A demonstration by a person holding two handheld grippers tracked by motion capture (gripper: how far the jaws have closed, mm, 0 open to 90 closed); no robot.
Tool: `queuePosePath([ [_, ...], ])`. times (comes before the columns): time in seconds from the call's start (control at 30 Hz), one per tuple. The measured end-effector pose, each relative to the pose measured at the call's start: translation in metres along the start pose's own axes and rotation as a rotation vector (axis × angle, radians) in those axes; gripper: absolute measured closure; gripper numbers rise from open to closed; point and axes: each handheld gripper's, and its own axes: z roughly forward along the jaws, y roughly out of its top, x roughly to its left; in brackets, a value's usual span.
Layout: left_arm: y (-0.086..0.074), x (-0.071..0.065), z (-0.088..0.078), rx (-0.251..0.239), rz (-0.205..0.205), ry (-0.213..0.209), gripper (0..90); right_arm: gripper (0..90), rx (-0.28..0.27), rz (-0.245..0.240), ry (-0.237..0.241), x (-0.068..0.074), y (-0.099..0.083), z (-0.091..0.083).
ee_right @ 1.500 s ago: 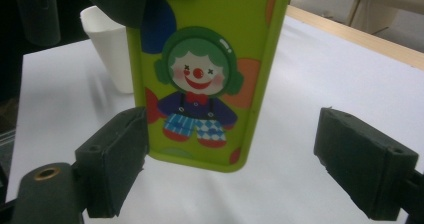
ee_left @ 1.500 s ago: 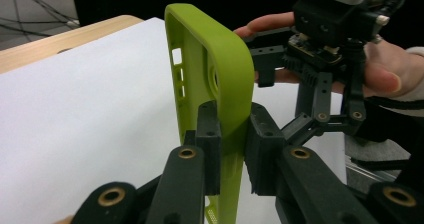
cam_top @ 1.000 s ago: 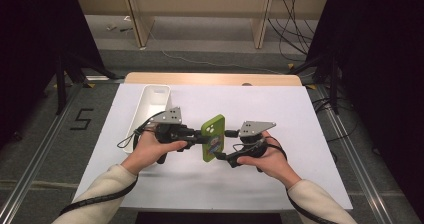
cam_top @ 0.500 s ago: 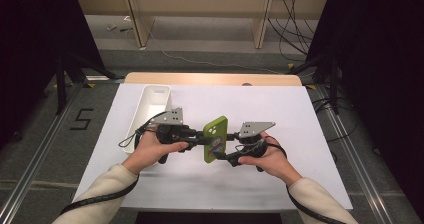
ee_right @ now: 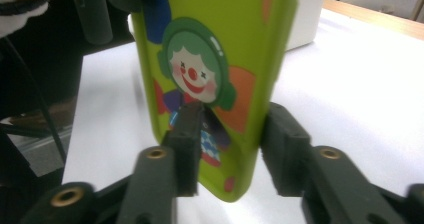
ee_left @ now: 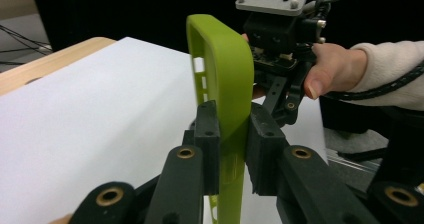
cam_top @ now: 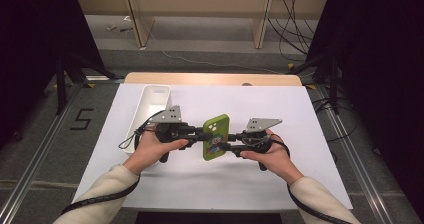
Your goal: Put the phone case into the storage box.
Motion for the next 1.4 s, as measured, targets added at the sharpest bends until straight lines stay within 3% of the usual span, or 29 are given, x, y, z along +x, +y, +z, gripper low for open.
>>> queuePosePath([
  [0.13,-0.001,0.004,-0.002,-0.035,-0.017,0.054,76.3,73.3,-0.012,0.025,0.031,-0.004,-0.001,-0.004],
  [0.23,-0.002,0.006,-0.002,-0.05,-0.022,0.104,68.6,78.3,-0.017,0.04,0.064,-0.003,0.0,-0.004],
  [0.33,-0.002,0.005,0.0,-0.063,-0.027,0.151,62.1,78.8,-0.029,0.045,0.06,-0.002,0.002,-0.004],
  [0.5,0.002,0.005,0.0,-0.099,-0.054,0.224,41.0,79.3,-0.054,0.045,0.001,0.001,0.006,-0.006],
  [0.7,0.007,0.004,0.0,-0.095,-0.067,0.322,18.8,79.4,-0.065,0.039,-0.082,0.0,0.009,-0.005],
  [0.9,0.01,0.0,0.01,-0.086,-0.055,0.381,5.5,79.4,-0.063,0.03,-0.155,0.003,0.013,0.003],
  [0.97,0.012,0.001,0.014,-0.089,-0.029,0.402,2.7,79.3,-0.062,0.03,-0.168,0.004,0.014,0.006],
  [1.0,0.014,0.003,0.014,-0.088,0.005,0.415,1.3,79.3,-0.062,0.032,-0.172,0.004,0.015,0.007],
  [1.03,0.015,0.0,0.016,-0.094,-0.03,0.418,0.3,79.3,-0.06,0.031,-0.178,0.004,0.015,0.009],
  [1.2,0.02,0.0,0.021,-0.096,-0.042,0.474,0.0,79.3,-0.058,0.032,-0.204,0.006,0.016,0.013],
  [1.4,0.021,0.0,0.028,-0.093,-0.043,0.504,0.0,79.3,-0.06,0.038,-0.238,0.007,0.017,0.016],
])
